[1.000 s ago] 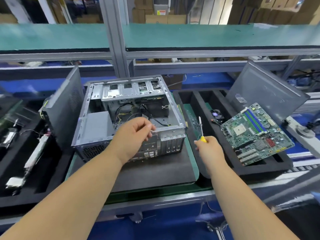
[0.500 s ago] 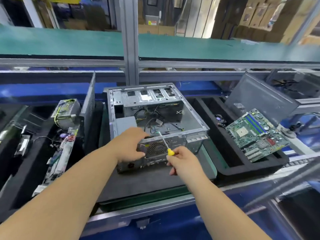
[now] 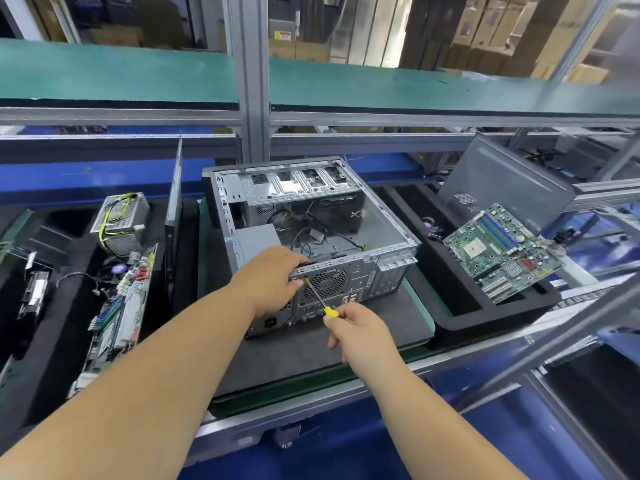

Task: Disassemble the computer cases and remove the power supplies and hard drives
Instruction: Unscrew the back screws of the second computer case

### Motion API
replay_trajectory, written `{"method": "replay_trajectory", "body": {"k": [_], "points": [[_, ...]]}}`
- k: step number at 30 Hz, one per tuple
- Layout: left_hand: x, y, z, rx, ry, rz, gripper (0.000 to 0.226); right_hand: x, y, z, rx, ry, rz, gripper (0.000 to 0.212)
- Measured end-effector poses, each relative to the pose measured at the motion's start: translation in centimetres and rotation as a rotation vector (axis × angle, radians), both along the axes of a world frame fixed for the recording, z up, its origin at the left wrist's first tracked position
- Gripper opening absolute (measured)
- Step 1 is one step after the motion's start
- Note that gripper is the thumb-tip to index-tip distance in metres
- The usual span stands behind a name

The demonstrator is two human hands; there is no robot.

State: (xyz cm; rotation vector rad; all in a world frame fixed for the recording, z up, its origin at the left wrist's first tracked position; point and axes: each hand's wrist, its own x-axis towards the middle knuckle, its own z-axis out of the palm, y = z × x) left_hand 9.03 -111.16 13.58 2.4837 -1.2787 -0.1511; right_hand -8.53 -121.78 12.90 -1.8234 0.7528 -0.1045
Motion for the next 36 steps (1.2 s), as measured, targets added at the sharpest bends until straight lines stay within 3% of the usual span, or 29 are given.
{"method": "replay_trajectory", "body": {"k": [16, 18, 21, 23, 33, 36], "points": [[-0.1, -0.2, -0.4, -0.020, -0.010, 0.034, 0.033, 0.6, -0.1, 0.3, 0.080, 0.018, -0.043, 0.017], [-0.1, -0.1, -0.5, -0.025, -0.012, 0.034, 0.032, 0.9, 0.3, 0.2, 0.235, 0.009, -0.075, 0.020], [-0.1, -0.2, -0.5, -0.033, -0.015, 0.033, 0.030, 1.1, 0.7, 0.4, 0.776, 0.020, -0.128, 0.037], [0.0, -0.2, -0.6, -0.037, -0.013, 0.034, 0.030, 1.2, 0.7, 0.6, 1.012, 0.020, -0.146, 0.044], [-0.1, -0.2, -0.7, -0.059, -0.028, 0.065, 0.030, 1.5, 0.6, 0.5, 0.702, 0.086, -0.187, 0.012], [-0.2, -0.2, -0.7, -0.046, -0.027, 0.068, 0.032, 1.6, 0.9, 0.7, 0.712, 0.088, -0.188, 0.017]]}}
